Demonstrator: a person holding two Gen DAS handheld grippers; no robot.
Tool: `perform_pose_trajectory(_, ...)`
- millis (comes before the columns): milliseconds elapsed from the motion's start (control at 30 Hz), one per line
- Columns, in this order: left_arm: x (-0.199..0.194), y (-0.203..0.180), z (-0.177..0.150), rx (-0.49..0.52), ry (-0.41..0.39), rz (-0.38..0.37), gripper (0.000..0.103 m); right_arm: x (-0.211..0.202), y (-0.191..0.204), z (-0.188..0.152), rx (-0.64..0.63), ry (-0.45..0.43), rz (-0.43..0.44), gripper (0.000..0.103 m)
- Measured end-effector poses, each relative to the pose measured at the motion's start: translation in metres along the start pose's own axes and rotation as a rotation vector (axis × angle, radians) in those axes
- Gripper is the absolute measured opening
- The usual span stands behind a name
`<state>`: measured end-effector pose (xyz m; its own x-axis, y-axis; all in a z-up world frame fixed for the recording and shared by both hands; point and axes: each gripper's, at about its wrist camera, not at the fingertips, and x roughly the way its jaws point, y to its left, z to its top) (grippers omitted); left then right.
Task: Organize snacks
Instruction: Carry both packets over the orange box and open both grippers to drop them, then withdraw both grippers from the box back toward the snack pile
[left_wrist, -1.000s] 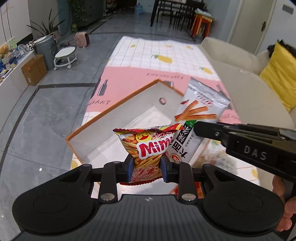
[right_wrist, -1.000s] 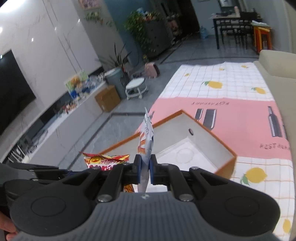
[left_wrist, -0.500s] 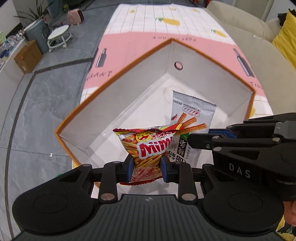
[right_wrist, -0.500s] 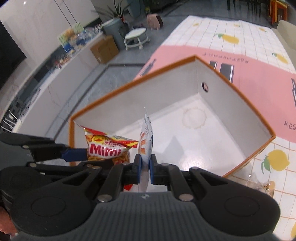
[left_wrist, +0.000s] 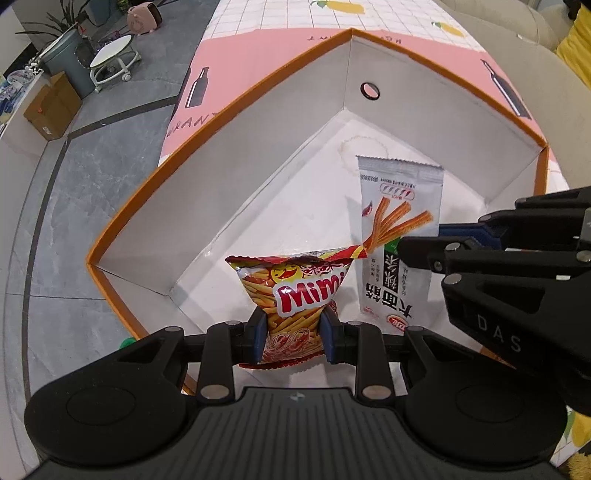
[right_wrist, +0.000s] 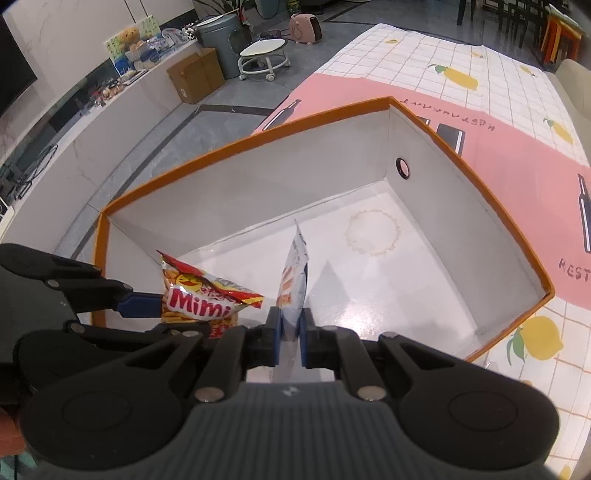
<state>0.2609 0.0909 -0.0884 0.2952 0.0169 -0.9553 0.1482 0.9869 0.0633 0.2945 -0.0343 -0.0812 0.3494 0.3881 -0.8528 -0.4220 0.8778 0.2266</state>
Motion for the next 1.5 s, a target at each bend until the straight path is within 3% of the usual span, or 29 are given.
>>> perform_pose_trajectory(267,0.004,0.002,-0.001,-0.004,0.012,0.028,0.035,0.003,0.001,0.003,-0.027,-0.002,-0.036,0.008)
perform_pose_trajectory(467,-0.002,0.002,-0.002,0.009,-0.020,0.037,0.059,0.004,0.001,0.004,-0.041,-0.009,-0.084,0.017)
perform_pose_trajectory(633,-0.011,0.000,-0.002,0.018,-0.041,0.041,0.064,-0.001,0.000,0.005,-0.041,-0.018,-0.100,0.032)
perform_pose_trajectory(800,-0.034,-0.005,-0.007,0.002,-0.103,0.037,0.066,-0.021,-0.003,0.003,-0.034,-0.058,-0.110,0.044)
perform_pose_trajectory(933,-0.062,-0.015,-0.013,-0.002,-0.179,0.001,0.066,-0.050,-0.010,-0.003,-0.026,-0.113,-0.107,0.046)
perform_pose_trajectory(1267,-0.120,-0.065,-0.045,0.094,-0.349,-0.092,0.066,-0.130,-0.036,-0.051,0.045,-0.240,-0.113,0.053)
perform_pose_trajectory(1500,-0.106,-0.094,-0.073,0.123,-0.315,-0.101,0.066,-0.153,-0.051,-0.105,0.140,-0.257,-0.124,0.053)
